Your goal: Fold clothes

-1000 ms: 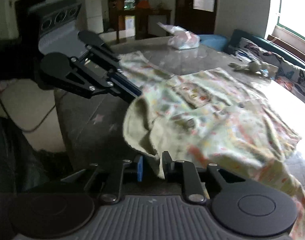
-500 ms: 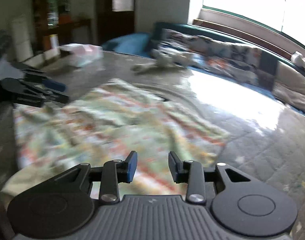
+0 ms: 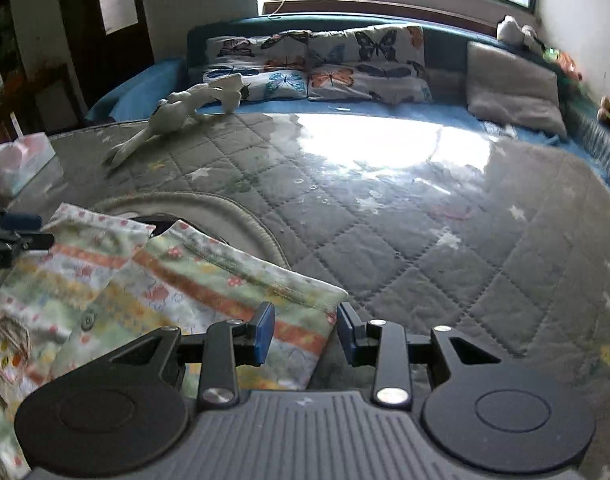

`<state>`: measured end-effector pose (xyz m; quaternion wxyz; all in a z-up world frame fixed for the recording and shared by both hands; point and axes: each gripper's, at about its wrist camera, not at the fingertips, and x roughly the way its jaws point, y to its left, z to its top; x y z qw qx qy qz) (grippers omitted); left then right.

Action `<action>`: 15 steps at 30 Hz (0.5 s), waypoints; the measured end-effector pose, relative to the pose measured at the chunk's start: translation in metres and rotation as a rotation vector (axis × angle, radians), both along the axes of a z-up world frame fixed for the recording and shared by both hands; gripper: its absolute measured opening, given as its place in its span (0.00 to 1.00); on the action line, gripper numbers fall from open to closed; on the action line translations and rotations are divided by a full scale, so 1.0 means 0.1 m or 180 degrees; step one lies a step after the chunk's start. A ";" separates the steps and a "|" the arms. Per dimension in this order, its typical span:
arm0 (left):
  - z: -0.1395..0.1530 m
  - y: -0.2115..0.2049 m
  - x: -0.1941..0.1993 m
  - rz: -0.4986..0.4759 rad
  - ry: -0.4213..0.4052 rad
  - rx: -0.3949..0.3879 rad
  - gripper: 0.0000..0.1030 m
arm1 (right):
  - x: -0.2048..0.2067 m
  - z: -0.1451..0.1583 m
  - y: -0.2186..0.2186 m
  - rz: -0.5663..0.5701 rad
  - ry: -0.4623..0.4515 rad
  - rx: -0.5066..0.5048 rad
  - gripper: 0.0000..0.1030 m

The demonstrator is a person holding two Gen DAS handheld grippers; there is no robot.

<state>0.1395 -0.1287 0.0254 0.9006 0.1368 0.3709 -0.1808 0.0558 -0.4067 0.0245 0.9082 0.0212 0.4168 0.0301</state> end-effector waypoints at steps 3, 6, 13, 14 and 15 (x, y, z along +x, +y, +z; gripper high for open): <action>-0.03 0.00 0.06 0.0039 0.0029 -0.0002 0.39 | 0.05 -0.04 0.01 0.0009 0.0011 0.0009 0.33; -0.03 0.01 0.09 0.0054 0.0022 -0.0020 0.38 | 0.08 -0.05 0.00 -0.0027 0.0016 0.0019 0.33; -0.03 0.03 0.12 0.0092 0.0018 -0.0046 0.38 | 0.12 -0.05 -0.01 -0.0114 0.0020 -0.0004 0.33; -0.04 0.02 0.12 0.0094 0.0018 -0.0039 0.38 | 0.12 -0.05 0.00 -0.0108 0.0018 -0.0004 0.34; -0.04 0.02 0.13 0.0097 0.0017 -0.0039 0.37 | 0.13 -0.06 0.00 -0.0100 0.0016 -0.0005 0.34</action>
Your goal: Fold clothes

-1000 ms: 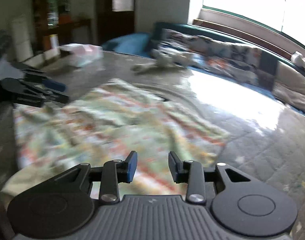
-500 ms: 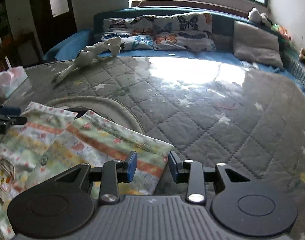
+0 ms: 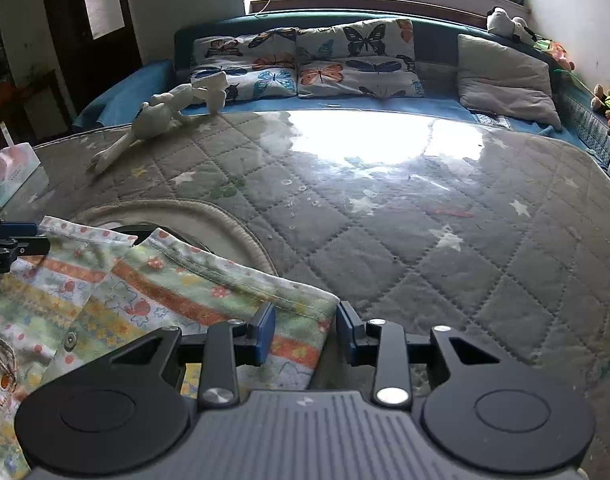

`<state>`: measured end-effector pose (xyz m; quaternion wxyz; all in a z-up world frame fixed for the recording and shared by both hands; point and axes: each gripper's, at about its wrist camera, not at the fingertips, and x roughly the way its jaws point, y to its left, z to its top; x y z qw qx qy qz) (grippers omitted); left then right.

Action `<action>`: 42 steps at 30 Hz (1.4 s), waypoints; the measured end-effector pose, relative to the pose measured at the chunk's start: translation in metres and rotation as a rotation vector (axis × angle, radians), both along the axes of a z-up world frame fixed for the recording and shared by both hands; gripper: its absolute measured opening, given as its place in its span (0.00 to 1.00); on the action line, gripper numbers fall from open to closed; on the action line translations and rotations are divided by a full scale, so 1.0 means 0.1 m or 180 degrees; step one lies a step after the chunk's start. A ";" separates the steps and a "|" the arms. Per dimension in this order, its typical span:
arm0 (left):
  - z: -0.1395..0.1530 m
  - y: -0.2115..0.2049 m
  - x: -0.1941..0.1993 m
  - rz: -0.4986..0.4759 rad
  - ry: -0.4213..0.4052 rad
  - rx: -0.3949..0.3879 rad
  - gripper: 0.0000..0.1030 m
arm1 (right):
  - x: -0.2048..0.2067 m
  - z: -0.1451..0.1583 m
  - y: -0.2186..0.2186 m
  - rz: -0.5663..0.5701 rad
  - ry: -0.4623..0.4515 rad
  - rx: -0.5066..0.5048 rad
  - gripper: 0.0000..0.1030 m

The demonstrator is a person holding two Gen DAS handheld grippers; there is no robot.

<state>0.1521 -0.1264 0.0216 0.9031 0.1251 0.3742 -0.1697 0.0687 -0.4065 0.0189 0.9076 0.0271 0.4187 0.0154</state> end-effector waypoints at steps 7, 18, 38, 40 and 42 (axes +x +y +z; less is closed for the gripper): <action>0.03 0.01 -0.01 -0.0017 -0.0076 0.0005 0.07 | 0.03 0.02 0.08 0.0070 -0.0088 0.0049 0.09; 0.01 -0.04 0.05 0.0147 -0.0212 0.0178 0.05 | 0.30 -0.03 0.28 0.0125 -0.0200 -0.0231 0.13; 0.16 -0.01 -0.31 0.0191 -0.0303 0.0246 0.45 | -0.21 -0.05 0.68 0.0591 -0.0057 -0.0212 0.36; 0.16 0.00 -0.42 0.0169 -0.0312 0.0275 0.52 | -0.30 -0.04 0.74 0.0639 -0.0074 -0.0259 0.41; 0.16 0.02 -0.53 0.0156 -0.0319 0.0303 0.53 | -0.40 -0.03 0.78 0.0699 -0.0078 -0.0254 0.42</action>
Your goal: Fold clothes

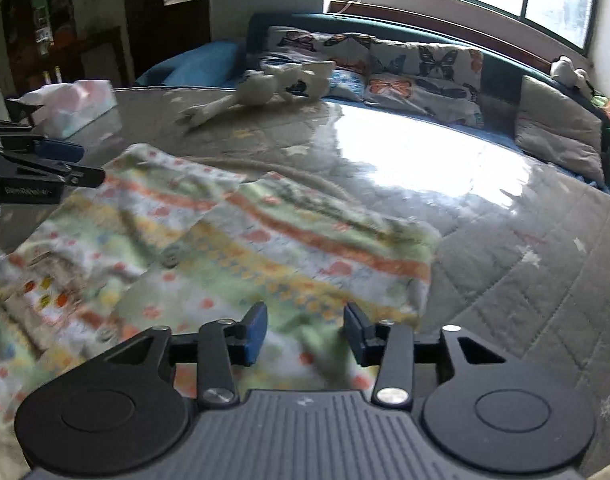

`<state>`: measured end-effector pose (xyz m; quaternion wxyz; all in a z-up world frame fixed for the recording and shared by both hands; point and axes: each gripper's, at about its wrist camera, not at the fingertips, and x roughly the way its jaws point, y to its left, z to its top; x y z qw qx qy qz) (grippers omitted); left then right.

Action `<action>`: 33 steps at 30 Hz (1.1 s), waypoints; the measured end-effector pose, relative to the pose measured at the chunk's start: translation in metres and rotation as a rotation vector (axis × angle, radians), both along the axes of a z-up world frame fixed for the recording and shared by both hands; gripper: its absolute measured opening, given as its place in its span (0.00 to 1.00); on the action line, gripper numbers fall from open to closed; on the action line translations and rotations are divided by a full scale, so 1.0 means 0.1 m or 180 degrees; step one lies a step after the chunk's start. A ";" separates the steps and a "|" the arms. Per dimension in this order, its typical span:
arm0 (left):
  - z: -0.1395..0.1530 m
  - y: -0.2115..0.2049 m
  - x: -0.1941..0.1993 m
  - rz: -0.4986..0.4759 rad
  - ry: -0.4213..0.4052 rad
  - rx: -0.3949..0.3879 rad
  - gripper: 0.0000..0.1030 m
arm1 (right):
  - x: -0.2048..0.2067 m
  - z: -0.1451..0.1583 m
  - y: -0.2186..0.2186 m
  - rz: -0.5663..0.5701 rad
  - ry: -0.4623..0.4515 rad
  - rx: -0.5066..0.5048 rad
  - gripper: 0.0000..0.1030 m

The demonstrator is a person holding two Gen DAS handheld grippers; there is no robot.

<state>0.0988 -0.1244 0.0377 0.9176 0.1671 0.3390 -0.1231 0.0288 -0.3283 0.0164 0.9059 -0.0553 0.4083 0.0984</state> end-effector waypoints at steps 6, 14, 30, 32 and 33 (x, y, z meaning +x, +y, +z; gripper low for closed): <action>-0.03 0.10 -0.41 -0.0012 -0.0071 0.0074 0.53 | -0.31 0.01 0.16 0.0170 -0.0065 -0.0139 0.44; -0.09 0.32 -0.89 0.0101 -0.0241 0.0181 0.55 | -0.68 0.00 0.35 0.0339 -0.0144 -0.0170 0.50; -0.22 1.11 -1.30 0.0802 -0.0282 0.0101 0.66 | -1.20 0.01 0.62 0.0477 -0.0285 -0.0175 0.64; -0.22 1.23 -1.34 0.0910 -0.0285 0.0082 0.66 | -1.25 0.00 0.62 0.0462 -0.0287 -0.0154 0.64; -0.22 1.30 -1.36 0.0971 -0.0286 0.0075 0.66 | -1.27 0.00 0.61 0.0454 -0.0286 -0.0138 0.64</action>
